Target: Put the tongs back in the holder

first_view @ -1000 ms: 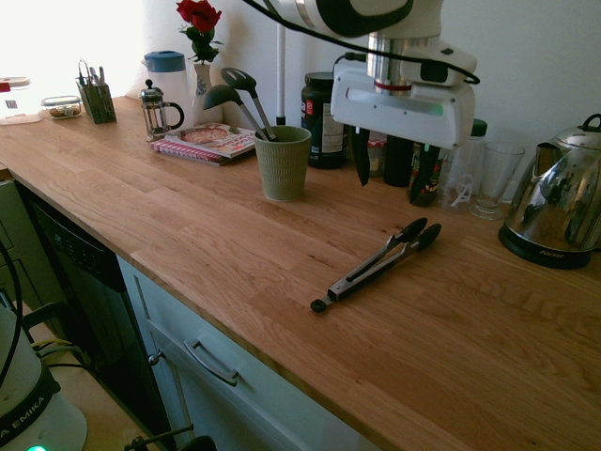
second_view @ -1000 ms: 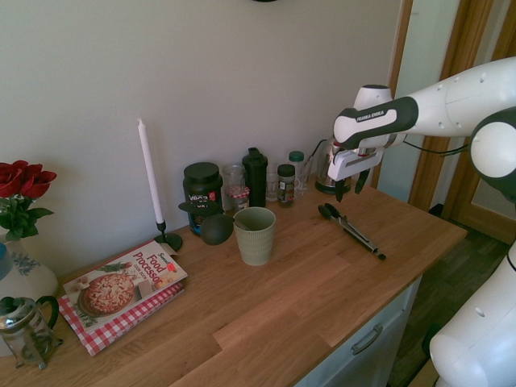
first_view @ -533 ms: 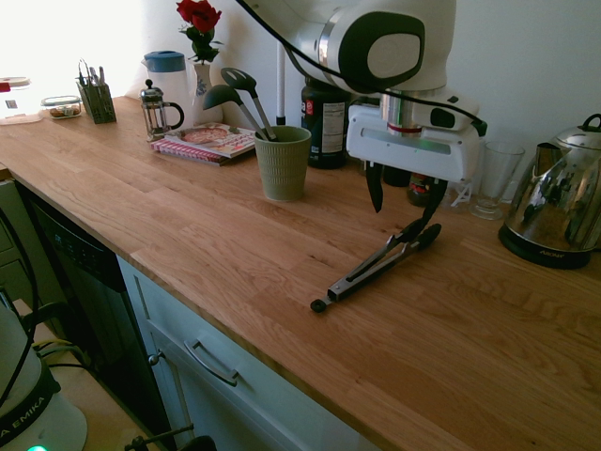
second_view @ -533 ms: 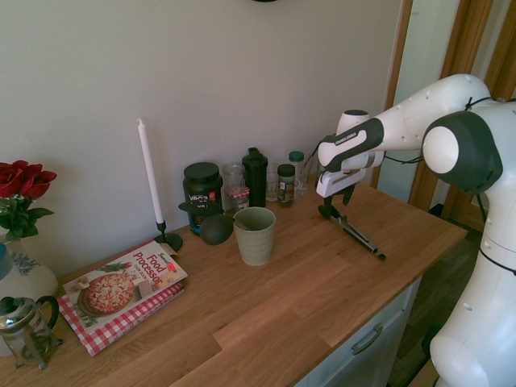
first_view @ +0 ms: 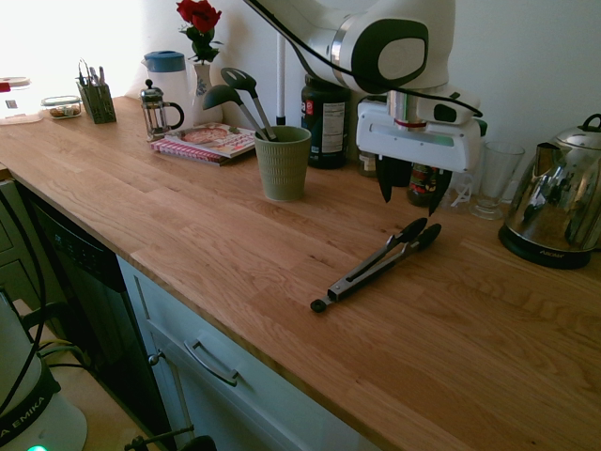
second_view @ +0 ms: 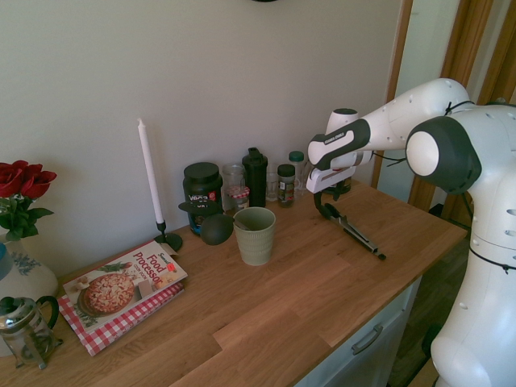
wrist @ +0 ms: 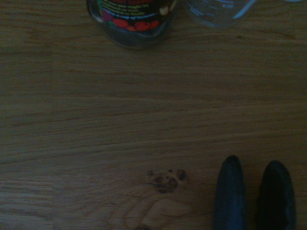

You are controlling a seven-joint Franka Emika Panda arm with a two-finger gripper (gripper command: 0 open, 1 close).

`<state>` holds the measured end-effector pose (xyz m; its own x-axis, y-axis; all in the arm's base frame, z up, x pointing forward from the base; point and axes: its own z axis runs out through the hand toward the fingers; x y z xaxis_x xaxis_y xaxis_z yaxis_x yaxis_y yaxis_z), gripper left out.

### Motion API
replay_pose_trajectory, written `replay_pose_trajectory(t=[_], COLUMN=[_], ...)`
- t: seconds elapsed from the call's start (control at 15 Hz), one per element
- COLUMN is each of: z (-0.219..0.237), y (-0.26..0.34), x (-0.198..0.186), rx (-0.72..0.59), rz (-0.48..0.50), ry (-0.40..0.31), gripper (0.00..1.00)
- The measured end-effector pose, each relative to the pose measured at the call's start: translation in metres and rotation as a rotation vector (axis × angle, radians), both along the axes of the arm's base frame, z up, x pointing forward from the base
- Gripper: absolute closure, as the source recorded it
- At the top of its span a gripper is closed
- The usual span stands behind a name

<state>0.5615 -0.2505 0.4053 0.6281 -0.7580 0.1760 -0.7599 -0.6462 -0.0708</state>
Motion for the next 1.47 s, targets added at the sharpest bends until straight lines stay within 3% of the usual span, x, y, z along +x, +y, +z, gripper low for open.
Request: replay_pose_trajectory(t=[1.33, 1.4, 1.47], z=[-0.062, -0.065, -0.065], y=[-0.003, -0.003, -0.004], x=[0.000, -0.003, -0.005], rx=[0.016, 0.018, 0.019], rz=[-0.099, -0.103, -0.106], ry=[0.087, 0.093, 0.095], gripper=[0.00, 1.00, 1.00])
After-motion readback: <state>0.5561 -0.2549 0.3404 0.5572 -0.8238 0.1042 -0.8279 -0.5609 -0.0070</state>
